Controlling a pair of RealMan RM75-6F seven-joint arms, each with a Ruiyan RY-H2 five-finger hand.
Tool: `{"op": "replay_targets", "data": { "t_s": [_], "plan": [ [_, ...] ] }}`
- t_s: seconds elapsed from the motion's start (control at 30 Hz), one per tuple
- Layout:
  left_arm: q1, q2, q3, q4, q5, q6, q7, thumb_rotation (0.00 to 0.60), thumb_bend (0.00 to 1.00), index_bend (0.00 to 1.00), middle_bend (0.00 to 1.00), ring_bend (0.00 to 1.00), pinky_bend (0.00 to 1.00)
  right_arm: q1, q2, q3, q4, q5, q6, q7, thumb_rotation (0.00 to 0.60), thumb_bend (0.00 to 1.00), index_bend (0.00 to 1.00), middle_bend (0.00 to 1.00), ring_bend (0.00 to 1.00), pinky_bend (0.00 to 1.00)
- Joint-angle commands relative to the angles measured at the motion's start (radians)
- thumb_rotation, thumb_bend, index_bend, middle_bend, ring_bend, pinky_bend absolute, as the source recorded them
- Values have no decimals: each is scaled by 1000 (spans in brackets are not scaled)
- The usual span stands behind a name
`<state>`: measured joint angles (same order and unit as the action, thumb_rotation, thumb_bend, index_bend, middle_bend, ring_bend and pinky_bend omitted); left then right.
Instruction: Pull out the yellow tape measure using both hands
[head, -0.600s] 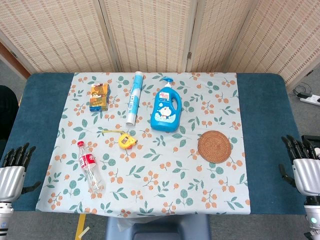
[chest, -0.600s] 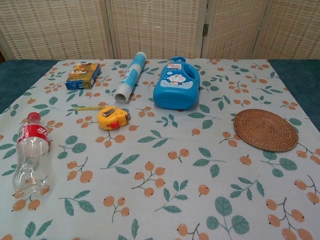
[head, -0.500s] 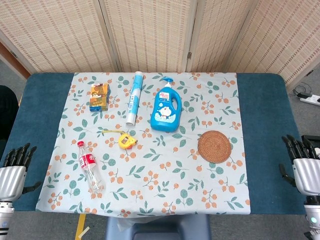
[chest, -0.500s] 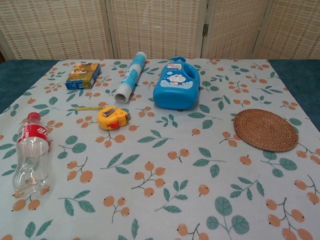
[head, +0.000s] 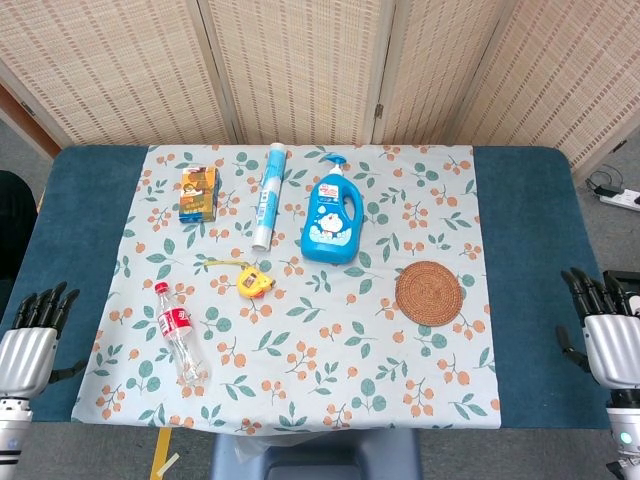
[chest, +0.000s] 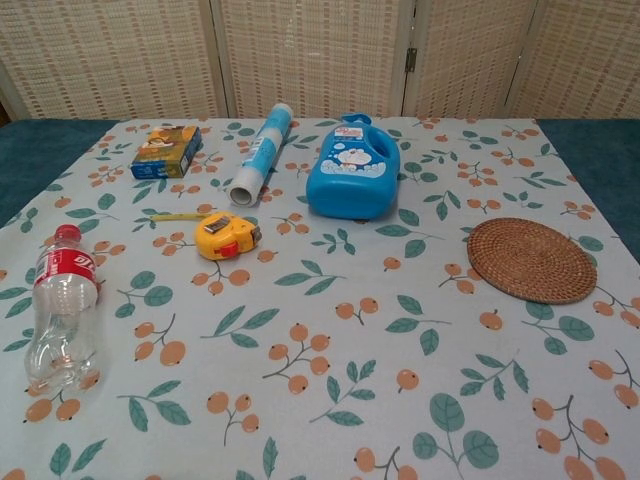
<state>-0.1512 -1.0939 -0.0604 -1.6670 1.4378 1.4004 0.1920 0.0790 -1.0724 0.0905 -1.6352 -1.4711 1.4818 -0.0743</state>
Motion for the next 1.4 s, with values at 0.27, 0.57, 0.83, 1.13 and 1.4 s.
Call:
{"op": "replay_targets", "data": {
  "t_s": [0.27, 0.57, 0.83, 1.13, 1.4],
  "plan": [
    [-99, -2, -31, 27, 51, -88, -58, 600, 185, 69, 1, 9, 0, 3, 14, 2, -15, -2, 0, -7, 600, 487, 62, 108, 139, 0],
    [-284, -32, -64, 93, 124, -271, -212, 600, 222, 101, 25, 26, 0, 6, 20, 2, -21, -5, -2, -7, 600, 486, 62, 108, 143, 0],
    [-457, -119, -81, 202, 179, -410, -307, 600, 324, 143, 71, 56, 0, 3, 24, -2, -26, -8, 3, -10, 600, 486, 62, 108, 150, 0],
    [-601, -230, -79, 340, 160, -557, -365, 600, 406, 165, 92, 60, 0, -2, 22, -4, -19, 2, 1, -3, 600, 486, 61, 108, 152, 0],
    [-693, -290, -60, 398, 130, -676, -357, 600, 484, 167, 104, 60, 0, 1, 18, -4, -11, 10, -10, 3, 600, 486, 62, 109, 162, 0]
  ]
}}
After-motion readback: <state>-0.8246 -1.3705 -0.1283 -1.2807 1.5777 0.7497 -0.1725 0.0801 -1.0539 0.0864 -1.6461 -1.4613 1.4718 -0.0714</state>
